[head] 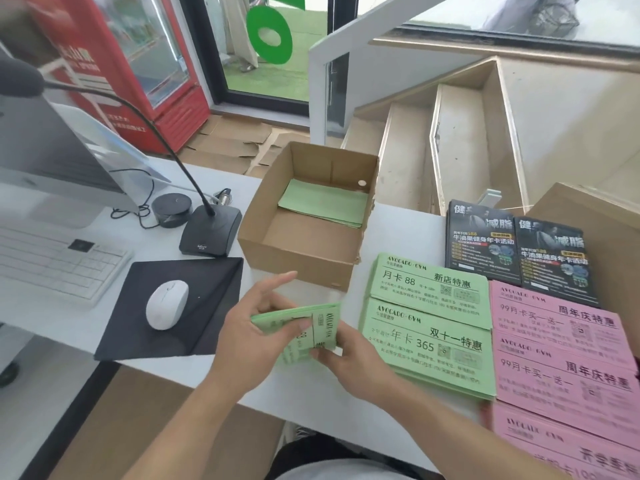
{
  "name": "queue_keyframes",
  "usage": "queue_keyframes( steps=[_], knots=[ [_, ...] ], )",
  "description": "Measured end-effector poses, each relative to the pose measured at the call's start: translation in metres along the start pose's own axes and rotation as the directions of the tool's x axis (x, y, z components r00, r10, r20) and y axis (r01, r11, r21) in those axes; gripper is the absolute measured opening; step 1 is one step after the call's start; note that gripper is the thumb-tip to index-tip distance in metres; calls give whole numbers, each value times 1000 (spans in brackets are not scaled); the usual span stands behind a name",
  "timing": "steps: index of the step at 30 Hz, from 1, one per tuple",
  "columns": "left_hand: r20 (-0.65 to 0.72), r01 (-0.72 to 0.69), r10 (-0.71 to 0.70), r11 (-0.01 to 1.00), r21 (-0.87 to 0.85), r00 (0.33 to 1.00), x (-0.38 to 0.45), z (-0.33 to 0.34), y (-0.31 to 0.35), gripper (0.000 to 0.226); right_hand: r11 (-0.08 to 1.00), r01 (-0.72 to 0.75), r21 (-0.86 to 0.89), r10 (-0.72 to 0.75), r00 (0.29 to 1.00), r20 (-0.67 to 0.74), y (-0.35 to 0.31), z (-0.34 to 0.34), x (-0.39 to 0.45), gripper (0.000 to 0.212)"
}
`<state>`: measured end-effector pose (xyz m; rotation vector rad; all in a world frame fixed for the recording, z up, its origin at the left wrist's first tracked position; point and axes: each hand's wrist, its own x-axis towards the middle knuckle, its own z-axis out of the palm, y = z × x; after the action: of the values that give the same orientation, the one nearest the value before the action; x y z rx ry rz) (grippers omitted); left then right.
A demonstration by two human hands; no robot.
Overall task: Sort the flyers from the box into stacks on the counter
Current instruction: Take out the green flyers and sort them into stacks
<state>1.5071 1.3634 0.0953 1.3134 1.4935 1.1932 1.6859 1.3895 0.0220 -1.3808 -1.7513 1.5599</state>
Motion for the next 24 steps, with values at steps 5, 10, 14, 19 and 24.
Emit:
queue_keyframes(
  steps=[5,10,14,19,24],
  knots=[
    [-171,-37,14,991,-131,985,-3,3,11,51,996,-39,83,35,998,54,-2,-16,-20,23],
    [-198,99,-199,900,-424,960,0,22,-2,41,958,-150,243,165,985,-41,7,-61,-72,31],
    [-22,227,-237,948,-225,971,6,60,-25,48,890,-131,436,331,843,-423,24,-103,-102,40],
    [118,239,-237,971,-7,964,21,113,-59,55,922,-114,369,351,649,-675,50,-131,-105,49],
    [154,187,-221,960,208,963,32,129,-66,58,959,-255,127,261,612,-746,65,-136,-90,57]
  ],
)
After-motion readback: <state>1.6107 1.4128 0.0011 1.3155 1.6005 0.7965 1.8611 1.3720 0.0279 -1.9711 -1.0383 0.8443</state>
